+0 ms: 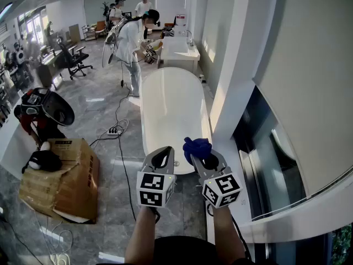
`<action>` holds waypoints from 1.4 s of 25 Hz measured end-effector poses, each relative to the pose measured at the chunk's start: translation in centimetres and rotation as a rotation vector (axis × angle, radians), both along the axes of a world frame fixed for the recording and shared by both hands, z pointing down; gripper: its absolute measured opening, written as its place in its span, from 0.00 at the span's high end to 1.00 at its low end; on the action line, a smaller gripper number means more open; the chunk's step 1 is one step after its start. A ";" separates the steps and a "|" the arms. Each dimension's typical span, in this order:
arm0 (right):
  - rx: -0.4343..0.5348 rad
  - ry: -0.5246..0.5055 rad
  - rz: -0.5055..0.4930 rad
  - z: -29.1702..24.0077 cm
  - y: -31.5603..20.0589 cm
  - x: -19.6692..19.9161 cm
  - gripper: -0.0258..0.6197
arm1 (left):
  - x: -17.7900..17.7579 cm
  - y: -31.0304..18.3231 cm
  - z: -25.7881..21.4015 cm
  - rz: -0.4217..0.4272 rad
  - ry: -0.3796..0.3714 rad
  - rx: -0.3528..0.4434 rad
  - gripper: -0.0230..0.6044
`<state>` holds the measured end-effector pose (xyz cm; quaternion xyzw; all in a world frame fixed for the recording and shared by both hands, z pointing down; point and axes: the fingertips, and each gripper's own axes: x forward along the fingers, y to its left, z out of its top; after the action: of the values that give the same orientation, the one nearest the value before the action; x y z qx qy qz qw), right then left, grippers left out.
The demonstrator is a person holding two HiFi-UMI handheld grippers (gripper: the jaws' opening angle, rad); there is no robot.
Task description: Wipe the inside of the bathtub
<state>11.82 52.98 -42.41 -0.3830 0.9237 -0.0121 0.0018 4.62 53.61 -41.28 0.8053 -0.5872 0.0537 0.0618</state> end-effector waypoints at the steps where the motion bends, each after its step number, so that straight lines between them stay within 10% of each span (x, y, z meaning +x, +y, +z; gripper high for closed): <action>1: -0.005 0.001 -0.001 0.2 -0.1 0.4 0.85 | 0.4 -0.1 0.1 0.000 0.002 -0.001 0.96; 22: -0.088 0.001 -0.039 3.5 -1.1 8.3 0.84 | 5.8 -1.1 2.7 -0.074 -0.002 -0.083 0.96; 35: -0.096 -0.002 0.007 7.7 -12.5 6.7 0.84 | 3.8 -14.3 6.3 0.031 0.053 -0.040 0.96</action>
<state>18.52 40.46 -34.68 -0.3859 0.9206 -0.0569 -0.0157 8.40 39.35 -34.95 0.8141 -0.5716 0.0450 0.0924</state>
